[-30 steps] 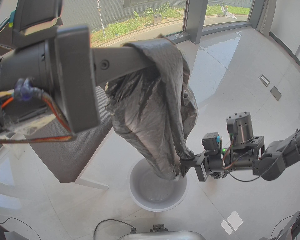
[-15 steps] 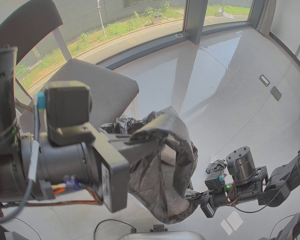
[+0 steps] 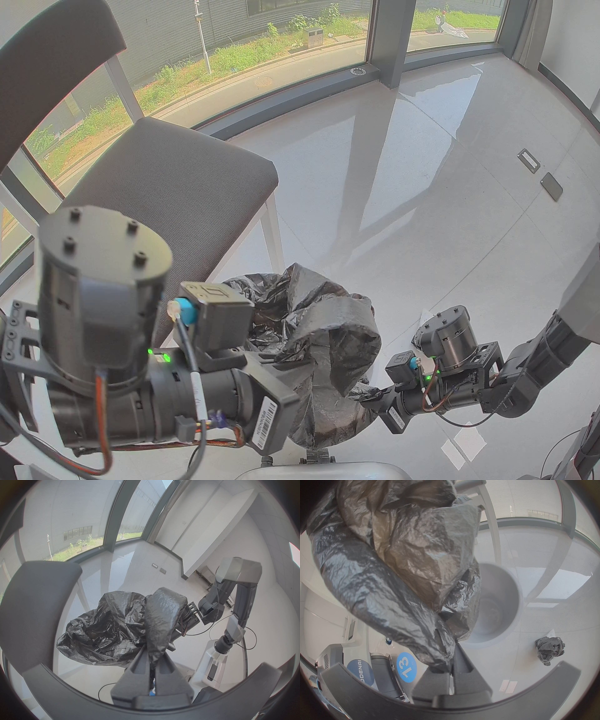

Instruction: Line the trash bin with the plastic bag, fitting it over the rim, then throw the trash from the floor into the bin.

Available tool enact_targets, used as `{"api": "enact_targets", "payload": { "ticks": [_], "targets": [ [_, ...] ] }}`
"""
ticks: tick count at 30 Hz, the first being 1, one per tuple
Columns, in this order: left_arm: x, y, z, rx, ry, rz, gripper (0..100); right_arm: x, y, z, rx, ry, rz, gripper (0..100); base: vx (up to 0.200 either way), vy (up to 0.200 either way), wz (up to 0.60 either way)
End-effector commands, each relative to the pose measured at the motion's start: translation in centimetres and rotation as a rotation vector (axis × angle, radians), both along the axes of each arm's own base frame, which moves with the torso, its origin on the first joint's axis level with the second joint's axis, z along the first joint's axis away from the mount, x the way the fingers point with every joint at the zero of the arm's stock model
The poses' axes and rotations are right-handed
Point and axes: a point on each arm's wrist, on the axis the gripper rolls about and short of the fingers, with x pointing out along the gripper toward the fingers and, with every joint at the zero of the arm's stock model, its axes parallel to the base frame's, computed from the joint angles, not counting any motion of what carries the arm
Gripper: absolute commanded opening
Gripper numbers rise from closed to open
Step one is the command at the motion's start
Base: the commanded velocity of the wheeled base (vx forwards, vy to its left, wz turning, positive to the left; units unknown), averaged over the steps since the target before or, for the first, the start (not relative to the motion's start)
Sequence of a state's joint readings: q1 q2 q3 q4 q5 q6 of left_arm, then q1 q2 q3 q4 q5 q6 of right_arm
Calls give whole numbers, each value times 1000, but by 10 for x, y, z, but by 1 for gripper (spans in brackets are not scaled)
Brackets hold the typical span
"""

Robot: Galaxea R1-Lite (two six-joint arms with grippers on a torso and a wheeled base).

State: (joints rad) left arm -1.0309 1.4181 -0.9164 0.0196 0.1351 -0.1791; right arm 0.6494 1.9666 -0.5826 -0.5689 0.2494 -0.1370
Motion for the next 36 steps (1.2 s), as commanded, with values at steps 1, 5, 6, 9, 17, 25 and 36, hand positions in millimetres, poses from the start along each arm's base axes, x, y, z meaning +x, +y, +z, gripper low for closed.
{"api": "enact_targets", "payload": {
  "ticks": [1, 5, 6, 9, 17, 25, 36],
  "targets": [
    [16, -13, -23, 61, 62, 37, 0, 8, 0, -22, -38, 52, -16, 0, 0, 0, 0],
    [24, -22, -33, 55, 101, 66, 0, 8, -5, -24, -44, 64, -30, 0, 0, 0, 0],
    [25, -23, -35, 53, 112, 73, 0, 8, -7, -25, -47, 68, -35, 0, 0, 0, 0],
    [30, -27, -40, 31, 145, 78, 0, 5, -14, -29, -62, 88, -47, 0, 0, 0, 0],
    [61, -31, -56, 26, 177, 136, 0, -6, -35, -34, -93, 139, -91, 0, 0, 0, 0],
    [80, -28, -71, 41, 228, 184, 0, -12, -52, -40, -89, 188, -119, 0, 0, 0, 0],
    [107, -49, -84, 3, 298, 221, 0, -20, -74, -28, -54, 150, -186, 0, 0, 0, 0]
  ]
}}
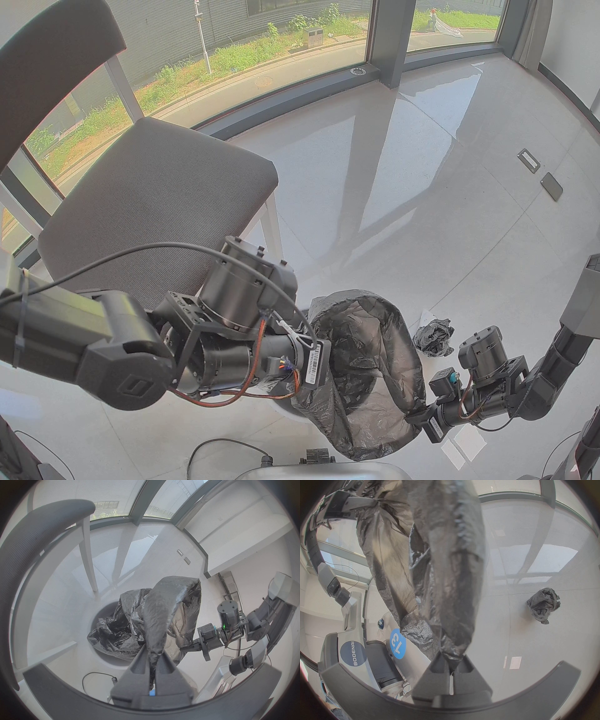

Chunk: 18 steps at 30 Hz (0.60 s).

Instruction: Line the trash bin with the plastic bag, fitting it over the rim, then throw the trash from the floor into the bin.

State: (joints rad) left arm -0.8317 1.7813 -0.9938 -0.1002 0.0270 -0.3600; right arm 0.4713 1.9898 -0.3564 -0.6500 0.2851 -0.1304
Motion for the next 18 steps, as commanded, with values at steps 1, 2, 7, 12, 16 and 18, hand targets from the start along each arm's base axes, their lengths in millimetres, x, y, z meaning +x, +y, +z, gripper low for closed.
{"api": "enact_targets", "payload": {
  "ticks": [1, 2, 7, 12, 16, 18],
  "targets": [
    [17, -13, -14, 0, 42, 13, 0, -5, -10, 8, 7, -17, -30, 0, 0, 0, 0],
    [19, -13, -15, -4, 44, 17, 0, -5, -11, 8, 8, -18, -33, 0, 0, 0, 0],
    [42, -6, -23, -2, 54, 80, 0, -1, -12, 16, 28, -54, -48, 0, 0, 0, 0],
    [59, 17, -20, 0, 42, 165, 0, 15, -5, 26, 83, -130, -76, 0, 0, 0, 0],
    [67, 40, -9, 18, -5, 235, 0, 36, 5, 39, 146, -220, -92, 0, 0, 0, 0],
    [67, 42, -9, 25, -9, 239, 0, 38, 6, 41, 151, -230, -92, 0, 0, 0, 0]
  ]
}}
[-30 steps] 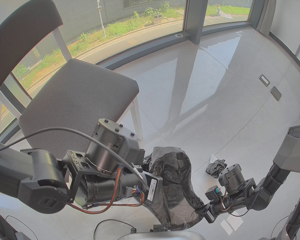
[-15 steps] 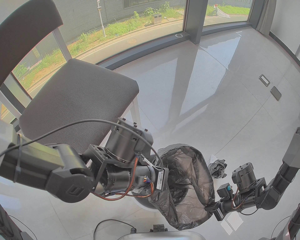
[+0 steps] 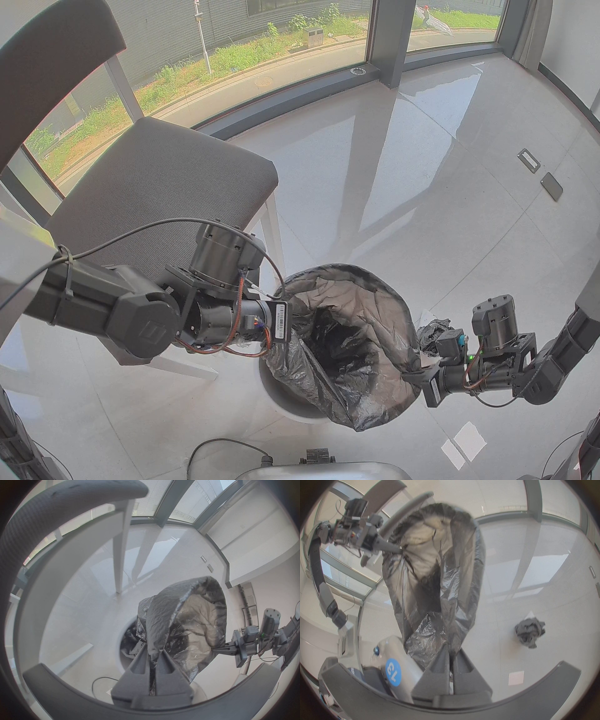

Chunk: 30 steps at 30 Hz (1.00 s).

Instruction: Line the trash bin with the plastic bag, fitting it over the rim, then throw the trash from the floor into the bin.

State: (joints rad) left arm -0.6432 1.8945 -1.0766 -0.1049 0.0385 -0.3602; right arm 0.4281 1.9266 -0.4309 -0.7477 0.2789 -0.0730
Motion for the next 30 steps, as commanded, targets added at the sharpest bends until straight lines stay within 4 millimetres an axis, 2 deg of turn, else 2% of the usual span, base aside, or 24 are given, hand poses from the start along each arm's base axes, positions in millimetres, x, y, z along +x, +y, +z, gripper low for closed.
{"api": "enact_targets", "payload": {
  "ticks": [1, 5, 9, 15, 24, 28, 30],
  "targets": [
    [2, 25, 8, 43, -40, 63, 0, 24, 10, 15, 44, -87, -8, 0, 0, 0, 0],
    [-10, 31, -7, 84, 3, 55, 0, 43, 14, 21, 57, -136, -16, 0, 0, 0, 0],
    [-16, 31, -17, 92, 21, 45, 0, 50, 14, 28, 70, -168, -23, 0, 0, 0, 0],
    [-15, 25, -15, 63, -16, 35, 0, 44, 12, 30, 70, -164, -24, 0, 0, 0, 0],
    [-18, 26, -7, 52, -38, 32, 0, 42, 5, 30, 64, -160, -41, 0, 0, 0, 0],
    [-19, 35, -9, 61, -28, 53, 0, 44, 2, 29, 60, -157, -53, 0, 0, 0, 0],
    [-17, 48, -9, 69, -28, 85, 0, 44, 2, 28, 60, -157, -54, 0, 0, 0, 0]
  ]
}}
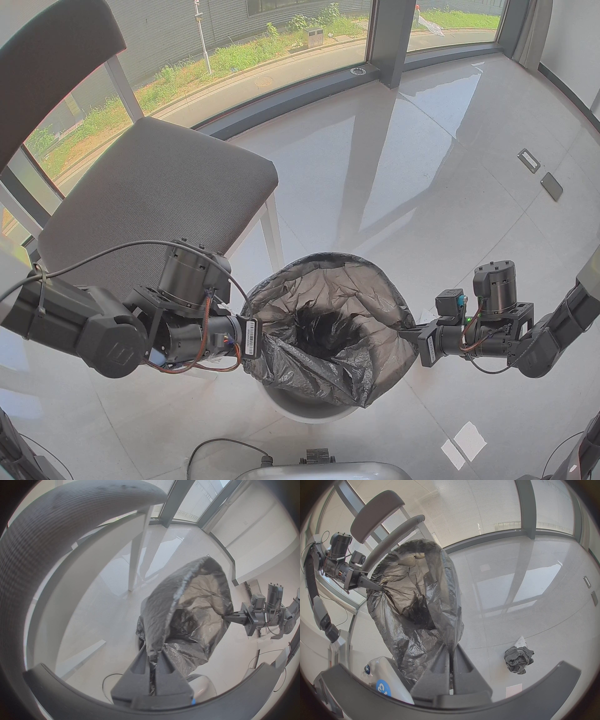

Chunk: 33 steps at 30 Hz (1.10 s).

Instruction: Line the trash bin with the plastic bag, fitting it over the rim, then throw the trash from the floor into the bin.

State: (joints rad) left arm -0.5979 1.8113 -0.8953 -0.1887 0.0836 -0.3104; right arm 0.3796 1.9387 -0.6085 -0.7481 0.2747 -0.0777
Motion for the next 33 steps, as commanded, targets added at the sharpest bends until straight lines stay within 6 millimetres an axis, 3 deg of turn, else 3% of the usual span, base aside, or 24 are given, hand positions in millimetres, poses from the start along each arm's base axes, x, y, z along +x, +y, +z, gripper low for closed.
{"api": "enact_targets", "payload": {
  "ticks": [1, 6, 10, 15, 26, 33],
  "targets": [
    [4, 22, 5, 3, -15, 59, 0, 2, -1, 0, 2, -4, -4, 0, 0, 0, 0],
    [11, 63, 21, 23, -72, 140, 0, 3, 5, 4, 1, -25, 17, 0, 0, 0, 0],
    [-3, 66, 16, 30, -52, 127, 0, 5, 6, 1, -3, -25, 21, 0, 0, 0, 0],
    [-12, 52, 5, 36, -24, 70, 0, 2, 9, -1, -6, -13, 33, 0, 0, 0, 0],
    [22, 18, 1, 19, -46, 21, 0, 12, -9, -3, -3, -5, -39, 0, 0, 0, 0],
    [13, -7, -9, 18, -12, -33, 0, 14, -27, -8, -18, 15, -86, 0, 0, 0, 0]
  ]
}}
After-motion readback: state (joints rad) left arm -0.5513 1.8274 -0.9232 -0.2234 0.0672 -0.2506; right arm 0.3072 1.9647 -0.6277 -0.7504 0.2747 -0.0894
